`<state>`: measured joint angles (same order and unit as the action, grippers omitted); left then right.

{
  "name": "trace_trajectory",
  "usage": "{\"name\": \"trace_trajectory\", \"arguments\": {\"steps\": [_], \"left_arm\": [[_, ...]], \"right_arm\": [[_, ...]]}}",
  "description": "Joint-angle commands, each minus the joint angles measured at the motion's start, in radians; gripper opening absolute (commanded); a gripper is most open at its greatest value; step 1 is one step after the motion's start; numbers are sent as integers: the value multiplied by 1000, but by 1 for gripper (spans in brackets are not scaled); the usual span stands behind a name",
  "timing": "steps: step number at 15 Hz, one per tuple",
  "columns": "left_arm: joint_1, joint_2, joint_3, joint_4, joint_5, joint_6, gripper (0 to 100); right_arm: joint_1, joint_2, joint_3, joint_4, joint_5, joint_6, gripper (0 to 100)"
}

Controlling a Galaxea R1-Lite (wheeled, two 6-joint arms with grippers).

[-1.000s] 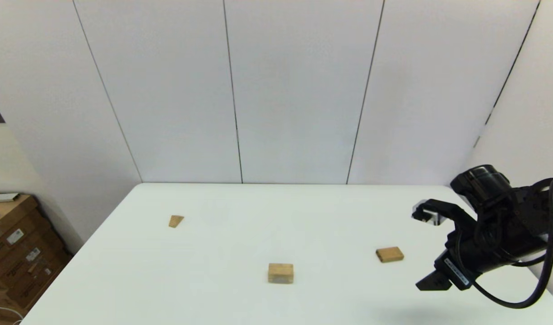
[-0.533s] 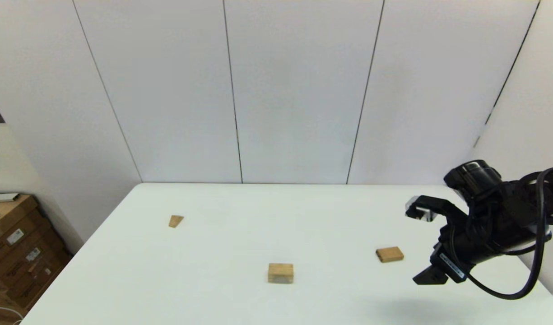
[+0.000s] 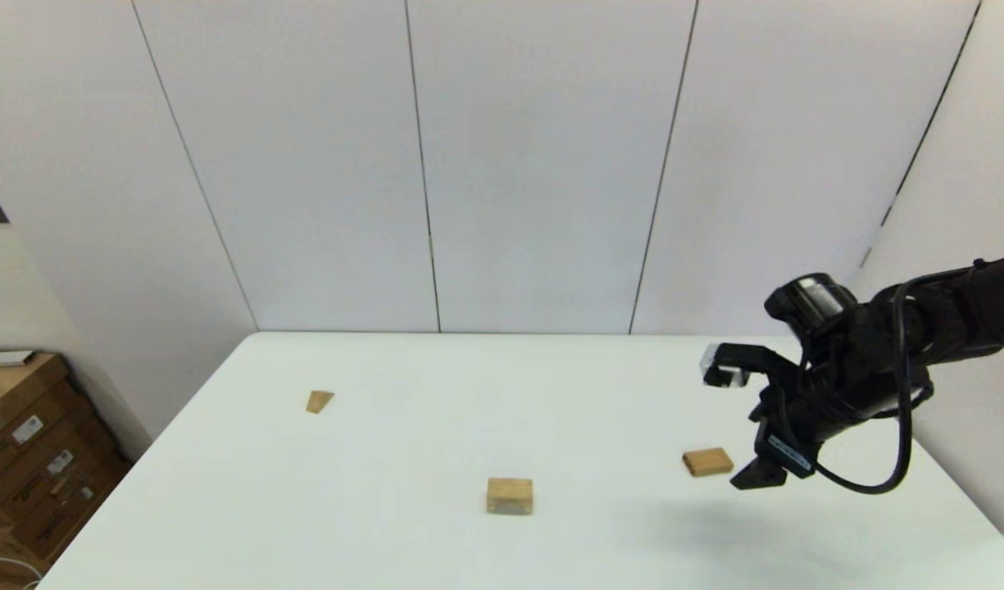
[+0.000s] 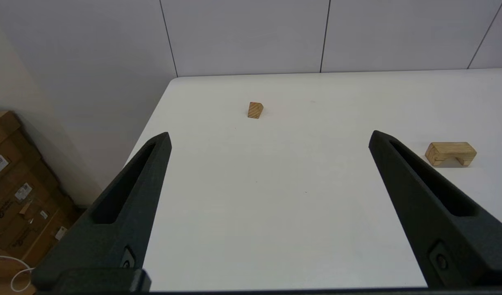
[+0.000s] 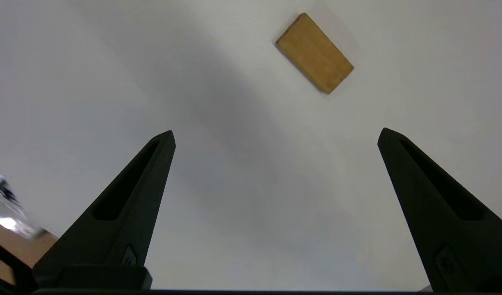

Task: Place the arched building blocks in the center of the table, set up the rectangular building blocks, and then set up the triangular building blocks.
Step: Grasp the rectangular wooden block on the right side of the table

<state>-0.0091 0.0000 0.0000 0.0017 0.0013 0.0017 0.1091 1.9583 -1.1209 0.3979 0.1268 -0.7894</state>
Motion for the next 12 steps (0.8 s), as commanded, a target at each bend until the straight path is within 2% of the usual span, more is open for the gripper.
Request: {"name": "trace_trajectory", "arguments": {"steps": [1, 2, 4, 5, 7, 10, 12], "left_arm": [[0, 2, 0, 0, 0, 0, 100], [0, 2, 0, 0, 0, 0, 100], [0, 2, 0, 0, 0, 0, 100], [0, 2, 0, 0, -1, 0, 100], [0, 2, 0, 0, 0, 0, 100], [0, 2, 0, 0, 0, 0, 100], [0, 2, 0, 0, 0, 0, 100]], "right_arm": [[3, 76, -56, 38, -1, -90, 100], [3, 93, -77, 58, 1, -129, 100], [1, 146, -169, 176, 2, -220, 100], [3, 174, -218, 236, 4, -237, 100], [12, 231, -301, 305, 5, -263, 100], [18, 297, -356, 314, 1, -332, 100], [18, 353, -401, 312, 2, -338, 100]]}}
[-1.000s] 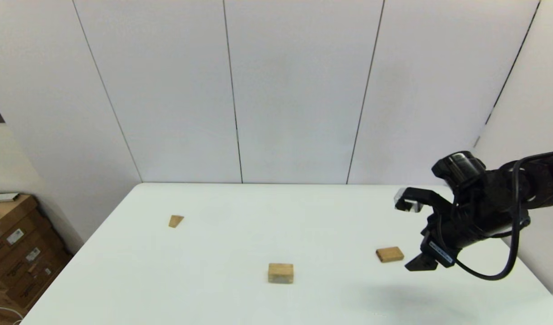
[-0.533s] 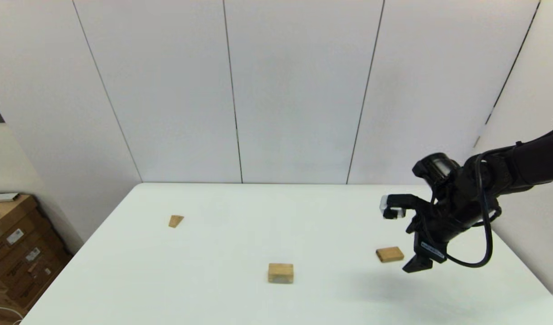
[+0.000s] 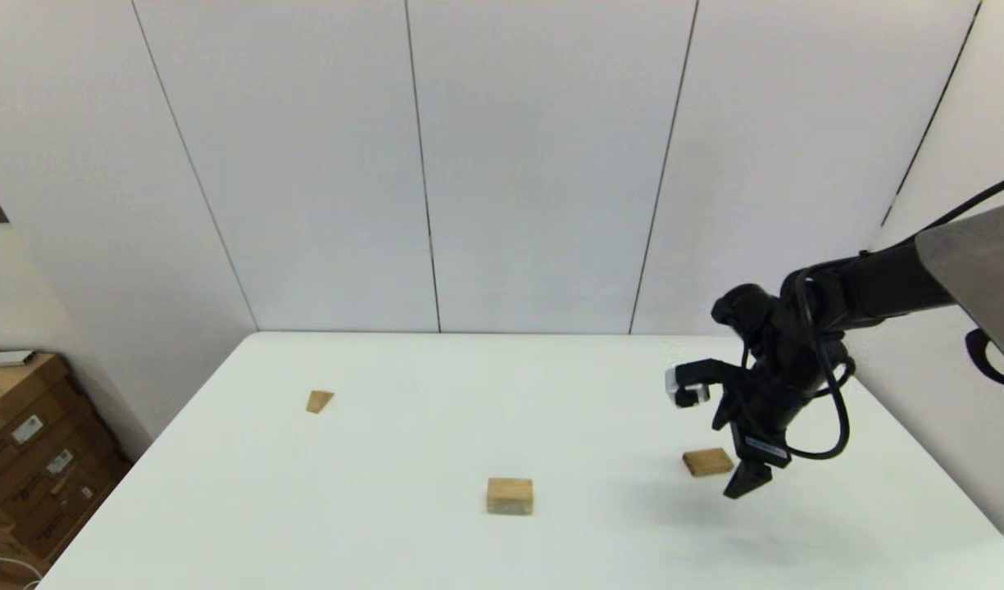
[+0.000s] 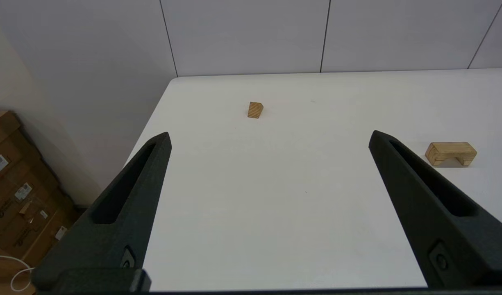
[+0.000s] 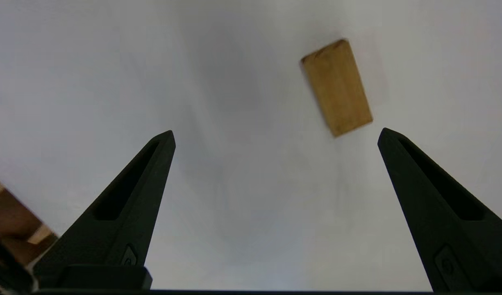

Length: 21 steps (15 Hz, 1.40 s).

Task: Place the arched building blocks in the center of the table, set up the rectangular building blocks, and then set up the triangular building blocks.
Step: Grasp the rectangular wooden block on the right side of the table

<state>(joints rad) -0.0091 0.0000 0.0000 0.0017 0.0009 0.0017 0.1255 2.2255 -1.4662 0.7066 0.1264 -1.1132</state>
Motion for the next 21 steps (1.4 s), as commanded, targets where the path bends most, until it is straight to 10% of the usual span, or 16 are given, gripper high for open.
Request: {"name": "trace_trajectory", "arguments": {"steps": [1, 21], "left_arm": [[0, 2, 0, 0, 1, 0, 100], [0, 2, 0, 0, -1, 0, 100]], "right_arm": [[2, 109, -75, 4, 2, -14, 100], [-35, 244, -204, -6, -63, -220, 100]]}}
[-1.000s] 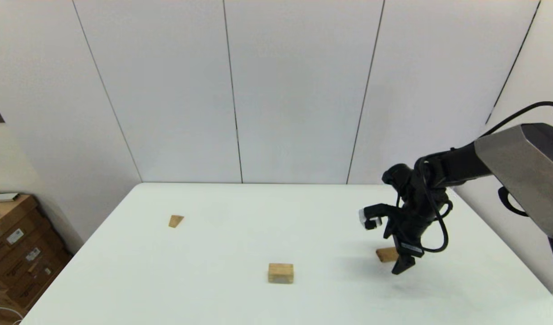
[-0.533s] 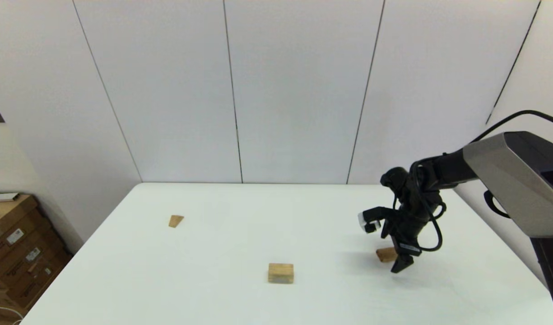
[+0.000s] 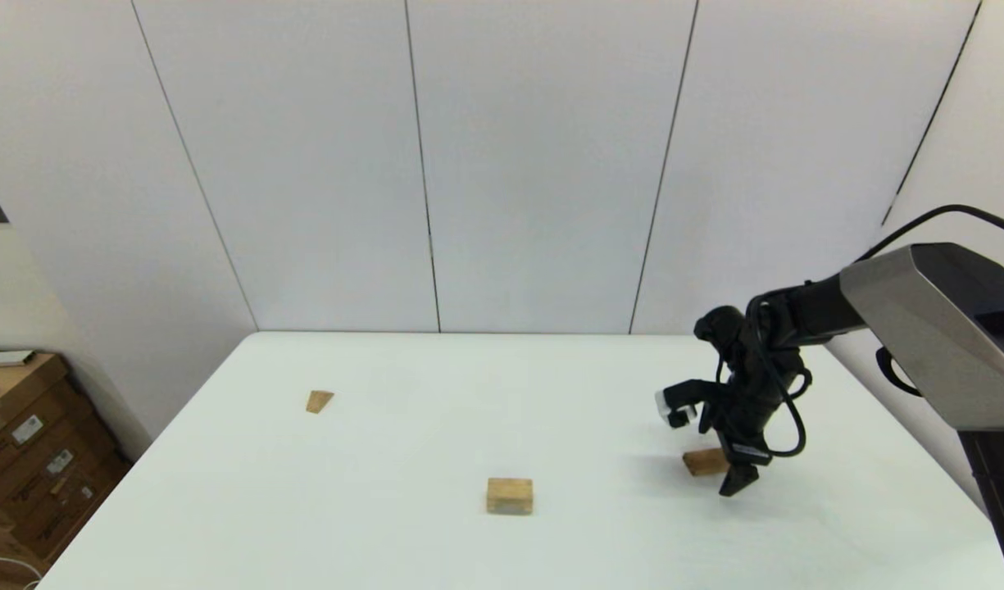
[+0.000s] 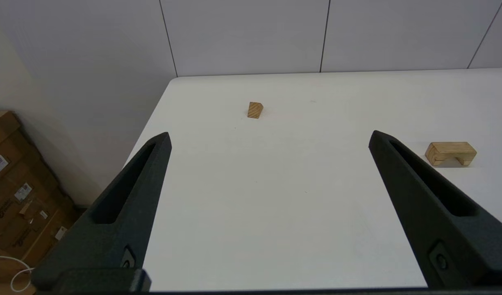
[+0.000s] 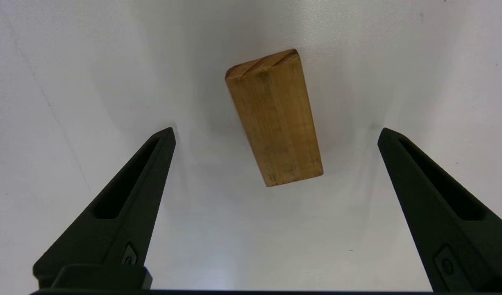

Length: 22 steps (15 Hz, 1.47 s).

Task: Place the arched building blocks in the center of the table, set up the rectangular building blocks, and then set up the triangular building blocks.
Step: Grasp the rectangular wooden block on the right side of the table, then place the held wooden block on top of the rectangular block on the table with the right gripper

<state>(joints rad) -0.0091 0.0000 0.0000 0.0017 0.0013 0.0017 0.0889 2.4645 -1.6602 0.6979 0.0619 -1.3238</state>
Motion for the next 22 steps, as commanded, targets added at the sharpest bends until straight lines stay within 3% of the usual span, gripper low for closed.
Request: {"name": "trace_trajectory", "arguments": {"steps": [1, 7, 8, 17, 22], "left_arm": [[0, 2, 0, 0, 0, 0, 100], [0, 2, 0, 0, 0, 0, 100], [0, 2, 0, 0, 0, 0, 100], [0, 2, 0, 0, 0, 0, 100], [0, 2, 0, 0, 0, 0, 100]], "right_arm": [[2, 8, -10, 3, 1, -11, 100], [12, 36, -27, -1, 1, -9, 100], [12, 36, -27, 0, 1, -11, 0], [20, 22, -36, 2, -1, -5, 0], [117, -99, -43, 17, 9, 117, 0]]}}
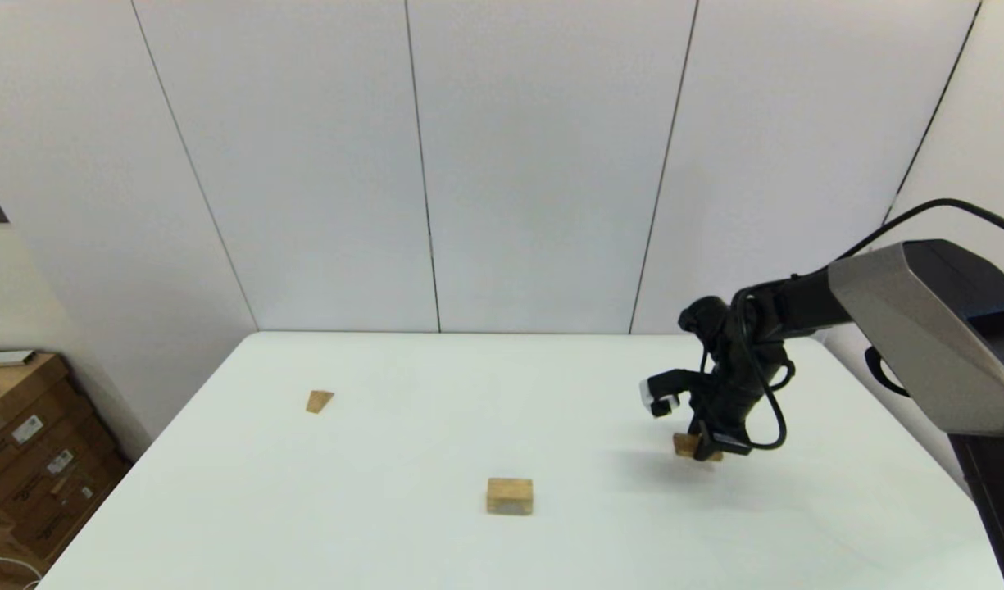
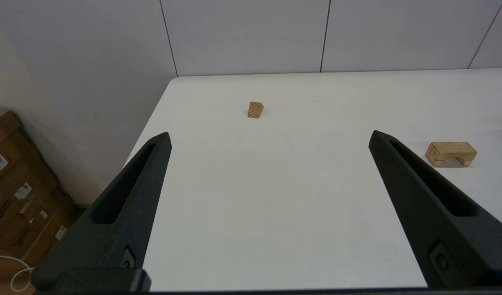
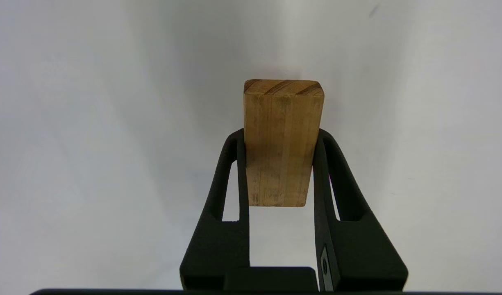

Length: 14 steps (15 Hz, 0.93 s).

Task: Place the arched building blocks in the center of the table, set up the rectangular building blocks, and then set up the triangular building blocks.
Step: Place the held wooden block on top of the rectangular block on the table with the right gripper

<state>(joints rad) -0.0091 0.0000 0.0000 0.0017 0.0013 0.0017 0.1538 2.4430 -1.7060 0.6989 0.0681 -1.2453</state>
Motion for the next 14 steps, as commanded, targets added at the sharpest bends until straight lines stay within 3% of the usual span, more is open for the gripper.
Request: {"name": "trace_trajectory", "arguments": {"steps": [1, 5, 8, 12, 14], "left_arm": [[0, 2, 0, 0, 0, 0, 100], [0, 2, 0, 0, 0, 0, 100], [0, 2, 0, 0, 0, 0, 100], [0, 2, 0, 0, 0, 0, 100], [0, 2, 0, 0, 0, 0, 100]], "right_arm": [[79, -101, 5, 31, 1, 52, 0], [224, -159, -3, 74, -5, 116, 0], [332, -145, -49, 91, -7, 211, 0], [460, -55, -222, 246, -8, 337, 0], [500, -32, -245, 243, -16, 397, 0]]}}
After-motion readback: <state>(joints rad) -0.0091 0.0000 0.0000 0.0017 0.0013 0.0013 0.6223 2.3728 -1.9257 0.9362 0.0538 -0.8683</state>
